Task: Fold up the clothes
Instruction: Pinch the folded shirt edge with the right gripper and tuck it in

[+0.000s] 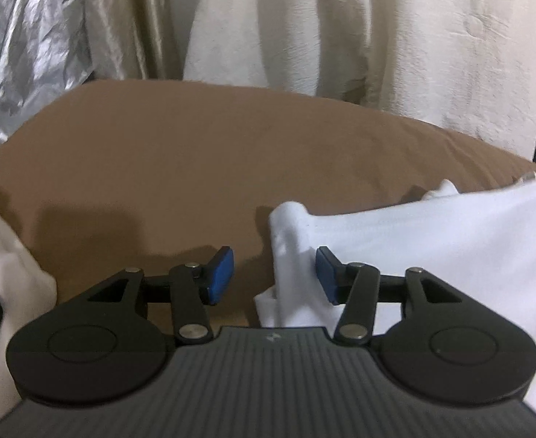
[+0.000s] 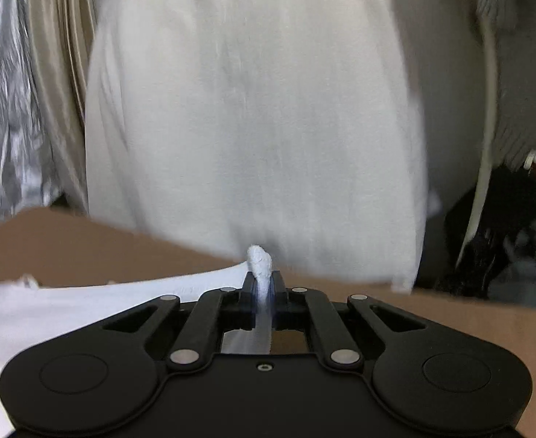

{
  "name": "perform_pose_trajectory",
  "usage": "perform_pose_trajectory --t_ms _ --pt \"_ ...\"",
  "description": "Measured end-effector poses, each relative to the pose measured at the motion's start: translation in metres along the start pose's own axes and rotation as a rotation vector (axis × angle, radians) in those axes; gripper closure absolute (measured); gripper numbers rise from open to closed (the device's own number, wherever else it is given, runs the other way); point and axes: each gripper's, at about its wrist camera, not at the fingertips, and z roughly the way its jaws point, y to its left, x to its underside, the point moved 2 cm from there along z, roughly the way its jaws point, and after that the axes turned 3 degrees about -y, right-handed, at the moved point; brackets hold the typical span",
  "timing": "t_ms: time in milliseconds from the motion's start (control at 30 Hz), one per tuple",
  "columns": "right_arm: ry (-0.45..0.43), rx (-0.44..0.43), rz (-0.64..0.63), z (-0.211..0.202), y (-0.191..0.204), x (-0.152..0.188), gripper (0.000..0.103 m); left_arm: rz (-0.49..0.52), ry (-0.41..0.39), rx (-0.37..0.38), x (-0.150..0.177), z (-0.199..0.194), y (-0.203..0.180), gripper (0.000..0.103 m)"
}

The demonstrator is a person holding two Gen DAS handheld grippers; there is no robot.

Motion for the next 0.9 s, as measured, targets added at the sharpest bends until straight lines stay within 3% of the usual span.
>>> perform_pose_trajectory --t_ms 33,100,200,267,300,333,400,500,633,667,767,833,900 --pt "0.065 0.022 0.009 0.008 -0.001 0.003 0.092 -0.022 0.007 0.006 0.001 0.001 0.002 0.052" --pt "0.094 0.090 0.053 0.004 -0.006 0.005 0.078 -0.049 0.012 -0.003 0.004 0.005 0.006 0.052" --pt "0.095 0.088 0.226 -0.035 -0.021 0.017 0.061 -0.021 0.012 -0.117 0.010 0.004 0.006 0.053" --pt "0.117 0.064 0.317 -0.069 -0.031 0.032 0.060 -0.013 0.012 -0.175 0.014 0.000 0.007 0.063" --pt "0.131 0.057 0.346 -0.088 -0.036 0.041 0.060 0.008 0.025 -0.242 0.018 -0.004 0.008 0.066" --pt "0.132 0.070 0.361 -0.106 -0.037 0.050 0.058 0.022 0.036 -0.294 0.021 -0.008 0.008 0.066" --pt "0.130 0.091 0.401 -0.140 -0.043 0.069 0.055 -0.024 0.035 -0.294 0.030 -0.027 0.013 0.063" --pt "0.167 0.108 0.464 -0.175 -0.051 0.094 0.054 -0.222 0.028 -0.143 0.053 -0.068 0.023 0.058" --pt "0.198 0.125 0.601 -0.204 -0.052 0.112 0.054 -0.342 0.028 -0.036 0.092 -0.115 0.021 0.051" --pt "0.204 0.104 0.646 -0.205 -0.047 0.114 0.054 -0.361 0.044 -0.022 0.103 -0.125 0.019 0.050" --pt "0.234 0.007 0.804 -0.217 -0.040 0.131 0.054 -0.511 0.211 0.044 0.135 -0.147 0.020 0.050" --pt "0.253 -0.040 0.878 -0.224 -0.031 0.141 0.054 -0.619 0.252 0.131 0.154 -0.165 0.023 0.050" --pt "0.260 -0.069 0.933 -0.228 -0.022 0.149 0.052 -0.626 0.222 0.105 0.166 -0.182 0.024 0.047"
